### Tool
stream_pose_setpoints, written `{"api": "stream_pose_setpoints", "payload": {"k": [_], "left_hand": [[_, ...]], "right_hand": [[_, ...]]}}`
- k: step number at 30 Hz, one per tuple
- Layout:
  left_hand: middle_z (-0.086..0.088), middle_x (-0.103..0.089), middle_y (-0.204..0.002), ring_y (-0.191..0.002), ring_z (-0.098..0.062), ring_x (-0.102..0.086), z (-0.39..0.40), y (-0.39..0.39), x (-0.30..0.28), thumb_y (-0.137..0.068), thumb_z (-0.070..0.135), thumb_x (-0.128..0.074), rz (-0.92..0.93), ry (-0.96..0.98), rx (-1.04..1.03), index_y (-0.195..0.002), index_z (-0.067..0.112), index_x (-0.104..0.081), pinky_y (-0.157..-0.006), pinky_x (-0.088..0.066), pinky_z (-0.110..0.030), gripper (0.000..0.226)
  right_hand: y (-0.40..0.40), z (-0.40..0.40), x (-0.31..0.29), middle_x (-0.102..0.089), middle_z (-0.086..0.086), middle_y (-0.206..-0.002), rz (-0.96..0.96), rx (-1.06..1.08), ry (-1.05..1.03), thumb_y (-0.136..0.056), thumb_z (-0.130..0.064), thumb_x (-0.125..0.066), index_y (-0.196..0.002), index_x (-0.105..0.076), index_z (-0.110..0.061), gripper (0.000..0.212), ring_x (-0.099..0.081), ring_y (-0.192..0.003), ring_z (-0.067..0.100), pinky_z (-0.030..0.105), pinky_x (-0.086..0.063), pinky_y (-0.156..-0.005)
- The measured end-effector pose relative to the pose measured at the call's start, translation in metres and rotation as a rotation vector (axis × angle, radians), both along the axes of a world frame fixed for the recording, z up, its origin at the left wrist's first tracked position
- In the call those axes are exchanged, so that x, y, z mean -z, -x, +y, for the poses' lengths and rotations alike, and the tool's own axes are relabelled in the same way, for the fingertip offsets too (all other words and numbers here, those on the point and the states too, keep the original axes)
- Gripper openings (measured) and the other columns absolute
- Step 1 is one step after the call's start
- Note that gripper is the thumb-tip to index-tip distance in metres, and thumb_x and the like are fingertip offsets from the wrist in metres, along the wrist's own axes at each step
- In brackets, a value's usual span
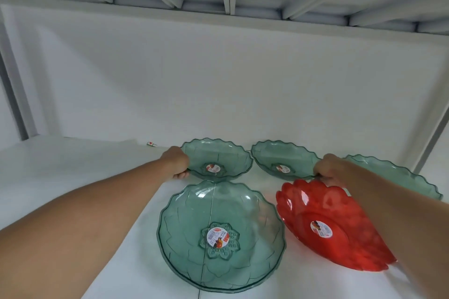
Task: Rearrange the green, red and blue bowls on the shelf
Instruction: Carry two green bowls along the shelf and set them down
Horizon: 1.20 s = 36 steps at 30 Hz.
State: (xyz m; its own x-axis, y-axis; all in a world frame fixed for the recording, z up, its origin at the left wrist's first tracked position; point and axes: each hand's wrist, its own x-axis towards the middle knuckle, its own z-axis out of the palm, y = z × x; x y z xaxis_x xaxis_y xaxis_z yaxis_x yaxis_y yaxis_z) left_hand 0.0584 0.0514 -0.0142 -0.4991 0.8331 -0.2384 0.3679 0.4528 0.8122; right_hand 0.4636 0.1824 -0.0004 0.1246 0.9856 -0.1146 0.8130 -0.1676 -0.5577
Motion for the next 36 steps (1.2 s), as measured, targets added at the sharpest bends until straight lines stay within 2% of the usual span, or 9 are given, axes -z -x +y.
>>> {"api": "stream_pose_setpoints", "payload": {"k": [2, 4, 8, 10, 14, 16, 22, 31, 36], "left_hand": [[-0.024, -0.067, -0.090, -0.049, -0.021, -0.057, 0.001, -0.003, -0.001, -0.100, -0.002, -0.040, -0.026, -0.029, -0.022, -0.116, -0.007, -0.063, -0.033, -0.039, -0.016, 0.028], [-0.024, -0.066, -0.091, -0.050, -0.022, -0.057, 0.002, -0.004, -0.003, -0.101, -0.001, -0.040, -0.058, -0.031, -0.045, -0.115, -0.006, -0.062, -0.032, -0.037, -0.015, 0.026], [-0.020, -0.065, -0.084, -0.046, -0.020, -0.056, 0.001, 0.002, -0.007, -0.103, 0.002, -0.041, -0.140, -0.049, -0.088, -0.101, -0.001, -0.061, -0.030, -0.035, -0.013, 0.020], [-0.016, -0.062, -0.073, -0.031, -0.017, -0.055, -0.002, 0.007, -0.009, -0.104, 0.005, -0.041, -0.212, -0.078, -0.130, -0.088, 0.000, -0.059, -0.028, -0.035, -0.012, 0.024], [-0.011, -0.063, -0.050, -0.024, -0.014, -0.052, -0.016, 0.022, -0.014, -0.104, 0.006, -0.039, -0.295, -0.139, -0.164, -0.081, 0.001, -0.059, -0.028, -0.037, -0.013, 0.031], [-0.009, -0.060, -0.041, -0.024, -0.013, -0.053, -0.028, 0.033, -0.019, -0.104, 0.007, -0.039, -0.302, -0.152, -0.177, -0.082, 0.001, -0.060, -0.028, -0.037, -0.014, 0.031], [-0.011, -0.062, -0.063, -0.026, -0.013, -0.053, -0.075, 0.088, -0.039, -0.103, 0.008, -0.039, -0.244, -0.196, -0.242, -0.082, 0.002, -0.062, -0.030, -0.037, -0.013, 0.032], [-0.008, -0.059, -0.040, -0.024, -0.013, -0.052, -0.140, 0.204, -0.047, -0.104, 0.010, -0.039, -0.274, -0.198, -0.291, -0.078, 0.003, -0.059, -0.027, -0.035, -0.013, 0.033], [-0.007, -0.058, -0.039, -0.023, -0.012, -0.049, -0.171, 0.272, -0.043, -0.104, 0.008, -0.040, -0.232, -0.190, -0.253, -0.077, 0.003, -0.059, -0.028, -0.033, -0.012, 0.033]], "right_hand": [[0.001, 0.002, 0.003, -0.065, 0.021, -0.095, 0.125, 0.052, -0.012, -0.099, 0.011, -0.062, -0.088, -0.056, 0.002, 0.016, -0.071, -0.067, 0.029, 0.024, -0.051, -0.033], [0.004, 0.004, 0.000, -0.065, 0.024, -0.093, 0.269, 0.089, -0.006, -0.103, 0.011, -0.056, -0.093, -0.055, 0.004, 0.012, -0.073, -0.052, 0.027, 0.026, -0.056, -0.034], [0.006, 0.002, -0.014, -0.061, 0.022, -0.099, 0.397, 0.083, -0.028, -0.107, 0.007, -0.050, -0.105, -0.052, 0.004, 0.005, -0.075, -0.067, 0.031, 0.036, -0.064, -0.050], [0.007, -0.001, -0.019, -0.062, 0.024, -0.106, 0.438, 0.068, -0.035, -0.107, 0.008, -0.050, -0.112, -0.053, 0.005, 0.007, -0.075, -0.070, 0.033, 0.037, -0.063, -0.056], [0.016, -0.008, -0.023, -0.065, 0.022, -0.111, 0.536, 0.040, -0.042, -0.106, 0.011, -0.050, -0.102, -0.058, 0.004, 0.012, -0.074, -0.069, 0.032, 0.034, -0.065, -0.049], [0.025, -0.011, -0.026, -0.067, 0.023, -0.114, 0.587, 0.024, -0.047, -0.105, 0.012, -0.051, -0.110, -0.062, 0.007, 0.013, -0.074, -0.069, 0.032, 0.030, -0.064, -0.046], [0.072, -0.029, -0.037, -0.070, 0.028, -0.125, 0.625, -0.051, -0.060, -0.105, 0.010, -0.052, -0.130, -0.062, 0.012, 0.027, -0.072, -0.067, 0.031, 0.030, -0.064, -0.046], [0.186, -0.080, -0.054, -0.071, 0.027, -0.125, 0.653, -0.121, -0.091, -0.102, 0.011, -0.056, -0.132, -0.061, 0.012, 0.030, -0.072, -0.040, 0.018, 0.024, -0.060, -0.041], [0.270, -0.124, -0.057, -0.069, 0.029, -0.128, 0.650, -0.106, -0.079, -0.105, 0.010, -0.052, -0.135, -0.059, 0.011, 0.031, -0.074, -0.057, 0.026, 0.024, -0.060, -0.040]]}}
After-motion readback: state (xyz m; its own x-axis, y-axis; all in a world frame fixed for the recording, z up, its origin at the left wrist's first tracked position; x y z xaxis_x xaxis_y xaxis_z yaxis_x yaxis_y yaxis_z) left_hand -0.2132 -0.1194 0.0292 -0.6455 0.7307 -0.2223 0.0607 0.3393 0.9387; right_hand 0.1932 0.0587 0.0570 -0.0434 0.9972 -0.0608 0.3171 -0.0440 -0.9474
